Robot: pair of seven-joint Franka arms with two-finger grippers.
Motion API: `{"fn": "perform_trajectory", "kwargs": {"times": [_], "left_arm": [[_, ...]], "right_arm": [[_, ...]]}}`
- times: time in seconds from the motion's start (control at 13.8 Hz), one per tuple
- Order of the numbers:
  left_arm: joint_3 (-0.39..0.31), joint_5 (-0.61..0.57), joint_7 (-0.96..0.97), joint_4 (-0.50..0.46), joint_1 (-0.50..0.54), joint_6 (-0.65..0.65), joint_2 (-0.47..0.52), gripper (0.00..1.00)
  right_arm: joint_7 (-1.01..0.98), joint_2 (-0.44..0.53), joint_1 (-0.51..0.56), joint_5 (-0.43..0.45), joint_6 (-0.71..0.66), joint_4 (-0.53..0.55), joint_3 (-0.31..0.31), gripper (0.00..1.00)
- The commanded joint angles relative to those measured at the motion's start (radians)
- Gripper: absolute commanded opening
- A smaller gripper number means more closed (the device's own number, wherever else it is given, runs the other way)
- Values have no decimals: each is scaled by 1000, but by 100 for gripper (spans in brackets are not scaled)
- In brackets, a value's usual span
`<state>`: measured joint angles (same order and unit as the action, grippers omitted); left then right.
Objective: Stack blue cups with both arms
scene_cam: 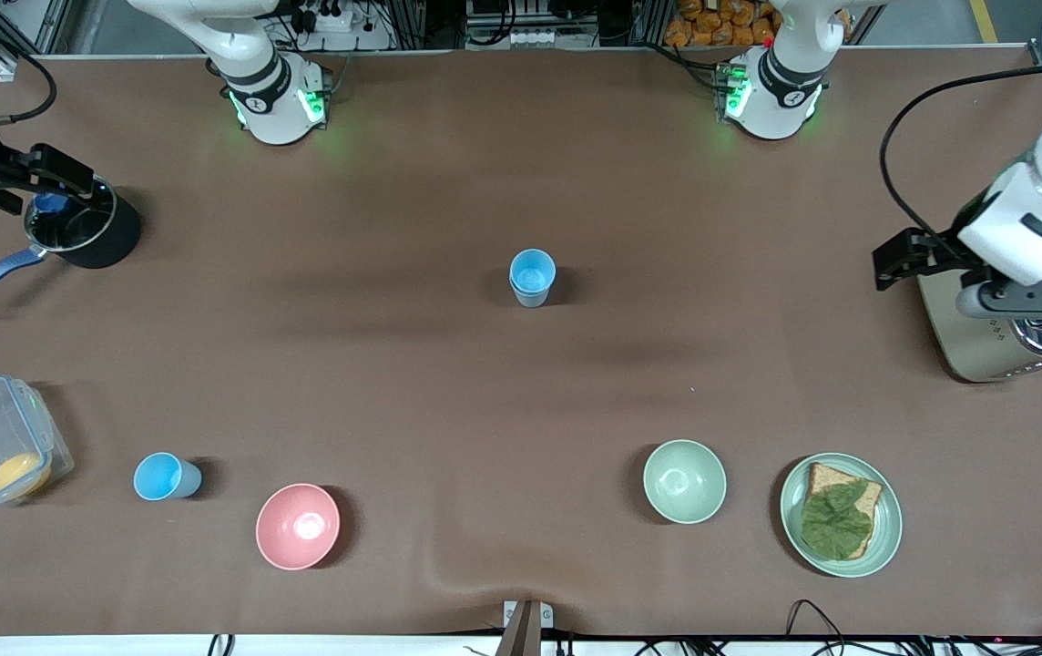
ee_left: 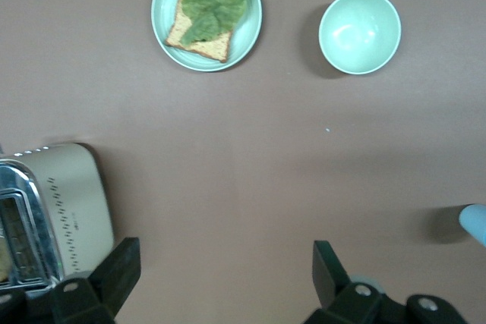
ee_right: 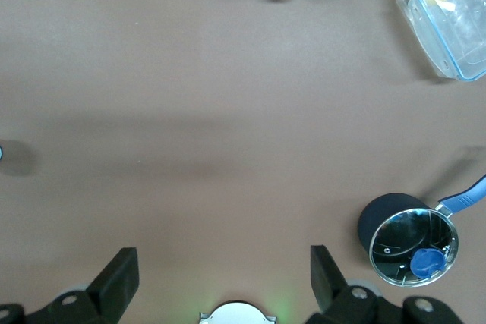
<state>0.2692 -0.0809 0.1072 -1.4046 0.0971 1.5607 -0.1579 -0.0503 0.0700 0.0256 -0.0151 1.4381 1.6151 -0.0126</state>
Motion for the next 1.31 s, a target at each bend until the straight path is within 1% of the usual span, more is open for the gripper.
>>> {"fn": "perform_trajectory", "kwargs": {"times": [0.0,0.15,0.22,0.29,0.44,0.58,0.8,0.94,1.02,1.09,1.23], "left_arm": [[-71,-8,-52,-47,-19,18,58,100],[-105,-8,-78,-59,-40,16,70,100],[-110,-7,-73,-76,-42,13,83,100],[-110,-7,-61,-112,-43,15,107,100],[-111,-7,-63,-132,-51,13,124,100],[-134,-7,-96,-123,-65,12,127,100],[-137,4,-98,-105,-94,-13,127,100],[-139,71,-83,-105,-94,-19,127,100],[-148,81,-83,-103,-96,-24,127,100],[-166,81,-83,-91,-115,-25,126,100],[-173,75,-83,-77,-131,-33,124,100]], "right_arm": [[10,-10,23,12,-16,-21,-21,100],[10,-12,25,12,-15,-21,-21,100],[10,-10,23,12,-15,-23,-23,100],[10,-10,22,12,-16,-21,-23,100],[10,-12,23,12,-16,-21,-23,100],[10,-12,22,12,-16,-21,-23,100],[7,-12,22,12,-16,-21,-23,100],[4,-12,22,12,-15,-21,-23,100],[4,-12,22,12,-15,-21,-23,100],[4,-12,22,12,-15,-21,-23,100],[4,-12,22,12,-13,-21,-23,100]]}}
